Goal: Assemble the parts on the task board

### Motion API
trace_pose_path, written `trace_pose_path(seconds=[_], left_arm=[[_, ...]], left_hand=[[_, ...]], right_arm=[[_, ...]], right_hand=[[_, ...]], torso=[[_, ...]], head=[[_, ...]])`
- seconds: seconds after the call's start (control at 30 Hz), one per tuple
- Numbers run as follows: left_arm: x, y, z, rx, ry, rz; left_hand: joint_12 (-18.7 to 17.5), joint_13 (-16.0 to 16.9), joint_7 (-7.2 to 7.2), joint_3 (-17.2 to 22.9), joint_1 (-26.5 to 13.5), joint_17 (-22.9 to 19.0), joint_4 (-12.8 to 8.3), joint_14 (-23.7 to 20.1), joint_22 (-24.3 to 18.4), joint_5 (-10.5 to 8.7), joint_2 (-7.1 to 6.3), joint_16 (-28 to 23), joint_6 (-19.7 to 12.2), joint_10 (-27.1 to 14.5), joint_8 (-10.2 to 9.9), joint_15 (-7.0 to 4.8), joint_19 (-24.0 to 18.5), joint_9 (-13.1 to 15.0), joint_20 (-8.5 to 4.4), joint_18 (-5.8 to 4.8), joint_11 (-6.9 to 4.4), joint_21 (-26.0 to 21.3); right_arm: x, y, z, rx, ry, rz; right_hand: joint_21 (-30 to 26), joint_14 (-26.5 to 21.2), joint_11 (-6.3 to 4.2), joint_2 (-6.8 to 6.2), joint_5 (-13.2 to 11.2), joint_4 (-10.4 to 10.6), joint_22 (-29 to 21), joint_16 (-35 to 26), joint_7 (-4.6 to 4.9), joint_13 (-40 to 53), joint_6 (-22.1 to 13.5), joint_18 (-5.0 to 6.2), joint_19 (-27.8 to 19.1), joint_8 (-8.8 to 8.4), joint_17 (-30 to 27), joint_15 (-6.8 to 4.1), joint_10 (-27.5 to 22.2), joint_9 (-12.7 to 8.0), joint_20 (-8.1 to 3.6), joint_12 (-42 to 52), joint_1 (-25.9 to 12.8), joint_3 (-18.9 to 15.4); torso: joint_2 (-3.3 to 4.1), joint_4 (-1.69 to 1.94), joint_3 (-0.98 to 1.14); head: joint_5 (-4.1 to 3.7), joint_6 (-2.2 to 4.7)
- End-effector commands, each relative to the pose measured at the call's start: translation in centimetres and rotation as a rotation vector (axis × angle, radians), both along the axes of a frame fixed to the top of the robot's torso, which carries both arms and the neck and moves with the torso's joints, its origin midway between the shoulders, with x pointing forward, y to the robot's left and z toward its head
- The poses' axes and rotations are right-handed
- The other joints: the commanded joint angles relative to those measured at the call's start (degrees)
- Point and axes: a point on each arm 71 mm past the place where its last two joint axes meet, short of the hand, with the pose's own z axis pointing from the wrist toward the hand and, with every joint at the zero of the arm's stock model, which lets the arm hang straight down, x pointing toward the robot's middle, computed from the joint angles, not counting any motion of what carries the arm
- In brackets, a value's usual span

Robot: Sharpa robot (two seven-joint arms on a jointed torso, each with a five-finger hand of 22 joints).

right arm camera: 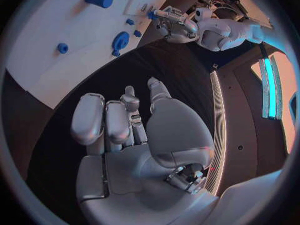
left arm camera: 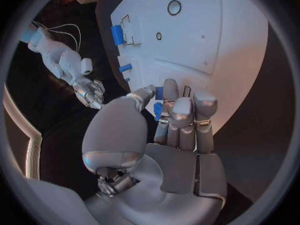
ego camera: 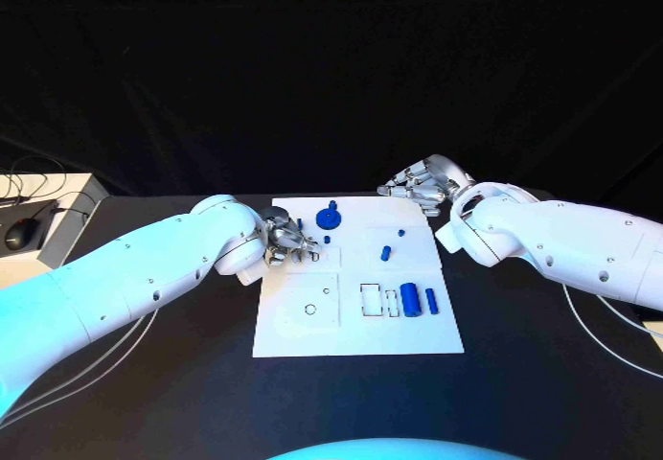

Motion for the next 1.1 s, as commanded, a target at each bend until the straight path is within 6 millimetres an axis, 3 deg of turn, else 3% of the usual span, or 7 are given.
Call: trace_pose_path(seconds=[0.03,0.3,0.53,0.6,0.67,0.83,1.1], left_arm=[[-0.3,-0.1,0.1,-0.017,0.052,-0.051],[0.0,0.2,0.5,0.010,0.126,-0.123],[0.8,-0.1,1.2,0.058,0.181,-0.192],[1.1,-0.2,1.5,0.069,0.185,-0.203],[1.3,-0.4,1.6,0.081,0.183,-0.209],[1.8,-0.5,1.9,0.113,0.169,-0.217],[2.0,-1.0,1.7,0.164,0.159,-0.236]], left_hand=[[0.2,0.0,0.15,10.3,-0.5,-0.2,-8.7,-0.3,-0.2,0.06,1.45,-0.4,-1.1,-1.6,0.0,0.48,-0.7,0.4,0.06,1.11,0.06,-0.5],[3.7,0.0,-0.07,16.9,-5.9,-1.3,-11.4,-1.0,-0.4,0.48,1.97,-0.4,-3.2,-3.8,4.0,0.43,-1.3,3.0,0.42,1.70,-0.03,-1.0],[6.1,0.6,-0.31,18.3,-8.7,-1.5,-13.6,-1.3,0.0,2.61,2.56,-0.1,-3.5,-4.8,5.6,0.33,-1.5,3.6,0.30,1.66,-0.22,-0.9],[6.3,0.6,-0.07,20.3,-10.6,-1.8,-12.7,-1.7,-0.4,2.34,3.06,-0.2,-4.8,-5.6,7.1,0.58,-1.9,5.1,0.35,1.73,0.08,-1.3],[7.5,0.8,0.00,23.2,-13.6,-2.0,-12.6,-2.0,-0.5,2.02,3.57,-0.1,-7.1,-6.2,11.0,0.63,-2.1,7.9,0.46,1.82,0.06,-1.6],[9.0,-0.1,-0.01,23.9,-14.3,-2.8,-12.7,-2.4,-0.3,2.03,3.84,0.3,-8.6,-6.9,14.0,0.68,-2.2,7.0,0.60,1.99,0.21,-1.7],[10.0,-0.4,-0.08,29.1,-18.6,-3.3,-10.9,-2.8,-0.3,2.21,3.54,0.5,-10.8,-7.9,19.4,0.74,-2.4,8.7,0.75,2.26,0.28,-1.9]], right_arm=[[0.0,0.1,-0.1,-0.004,0.004,0.017],[0.0,0.2,-0.1,-0.004,0.005,0.018],[0.0,0.3,-0.1,-0.003,0.006,0.020],[0.0,0.4,-0.1,-0.003,0.006,0.022],[0.0,0.5,-0.1,-0.003,0.006,0.023],[0.0,0.5,-0.1,-0.002,0.006,0.024],[0.0,0.8,-0.1,-0.001,0.006,0.030]], right_hand=[[0.1,0.0,-0.02,0.23,0.4,-0.2,8.3,-0.1,0.03,0.1,0.5,0.18,2.6,-0.36,-0.1,-0.18,0.3,-0.1,-0.28,0.0,-0.6,-0.3],[0.1,0.0,-0.02,0.23,0.4,-0.2,8.3,-0.1,0.03,0.1,0.5,0.18,2.6,-0.36,-0.1,-0.18,0.3,-0.1,-0.28,0.0,-0.6,-0.3],[0.1,0.0,-0.02,0.23,0.4,-0.3,8.3,-0.2,0.04,0.1,0.5,0.17,2.6,-0.36,-0.1,-0.18,0.3,-0.1,-0.28,0.1,-0.6,-0.4],[0.1,0.0,-0.02,0.23,0.4,-0.3,8.3,-0.2,0.04,0.1,0.5,0.17,2.6,-0.36,-0.1,-0.18,0.3,-0.1,-0.28,0.1,-0.6,-0.4],[0.1,0.0,-0.02,0.23,0.4,-0.3,8.3,-0.2,0.04,0.1,0.5,0.17,2.6,-0.36,-0.1,-0.18,0.3,-0.1,-0.28,0.1,-0.6,-0.4],[0.1,0.0,-0.02,0.23,0.4,-0.3,8.3,-0.2,0.04,0.1,0.5,0.17,2.6,-0.36,-0.1,-0.18,0.3,-0.1,-0.28,0.1,-0.6,-0.4],[0.1,0.0,-0.02,0.23,0.4,-0.3,8.3,-0.2,0.04,0.1,0.5,0.17,2.6,-0.36,-0.1,-0.18,0.3,-0.1,-0.28,0.1,-0.6,-0.4]], torso=[[0.00,-0.02,0.03],[0.14,-0.15,0.01],[0.24,-0.18,0.01],[0.28,-0.25,0.04],[0.30,-0.25,0.05],[0.46,-0.33,0.11],[0.31,-0.23,0.07]], head=[[0.06,0.09],[0.12,0.16],[0.05,0.17],[0.12,0.26],[0.02,0.21],[0.01,0.21],[-0.02,-0.07]])
